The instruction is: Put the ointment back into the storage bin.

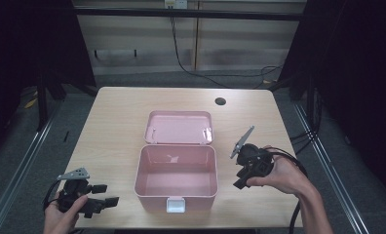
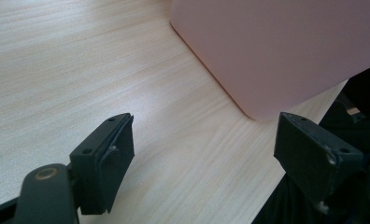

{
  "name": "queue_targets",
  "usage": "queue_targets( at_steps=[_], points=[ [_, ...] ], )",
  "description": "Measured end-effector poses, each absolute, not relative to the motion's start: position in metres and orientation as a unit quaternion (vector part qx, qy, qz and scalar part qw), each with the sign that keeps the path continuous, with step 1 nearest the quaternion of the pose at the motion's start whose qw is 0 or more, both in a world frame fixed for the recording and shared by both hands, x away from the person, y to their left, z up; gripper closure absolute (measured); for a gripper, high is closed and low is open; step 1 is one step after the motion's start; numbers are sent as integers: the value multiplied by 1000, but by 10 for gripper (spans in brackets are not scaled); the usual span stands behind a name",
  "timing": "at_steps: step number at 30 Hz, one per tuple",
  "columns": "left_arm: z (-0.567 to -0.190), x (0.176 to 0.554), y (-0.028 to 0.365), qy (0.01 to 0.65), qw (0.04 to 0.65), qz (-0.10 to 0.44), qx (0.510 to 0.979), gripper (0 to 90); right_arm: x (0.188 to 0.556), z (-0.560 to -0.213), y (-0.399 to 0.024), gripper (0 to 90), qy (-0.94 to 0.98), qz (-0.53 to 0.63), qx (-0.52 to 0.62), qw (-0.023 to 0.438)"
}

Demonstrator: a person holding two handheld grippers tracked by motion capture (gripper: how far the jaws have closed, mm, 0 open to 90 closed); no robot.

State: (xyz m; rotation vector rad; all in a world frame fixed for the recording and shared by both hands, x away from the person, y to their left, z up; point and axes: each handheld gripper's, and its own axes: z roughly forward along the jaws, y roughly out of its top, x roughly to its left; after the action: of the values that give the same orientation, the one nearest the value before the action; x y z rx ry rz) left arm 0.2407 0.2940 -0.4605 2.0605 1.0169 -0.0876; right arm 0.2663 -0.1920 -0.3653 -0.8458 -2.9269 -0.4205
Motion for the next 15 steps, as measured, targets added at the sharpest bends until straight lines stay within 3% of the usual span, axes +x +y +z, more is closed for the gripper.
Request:
queue_targets(
  at_steps=[15],
  points=[
    [-460,241,295,406,410,-35,816,199,259,-405,-212,547,-940,-143,-307,35]
  ],
)
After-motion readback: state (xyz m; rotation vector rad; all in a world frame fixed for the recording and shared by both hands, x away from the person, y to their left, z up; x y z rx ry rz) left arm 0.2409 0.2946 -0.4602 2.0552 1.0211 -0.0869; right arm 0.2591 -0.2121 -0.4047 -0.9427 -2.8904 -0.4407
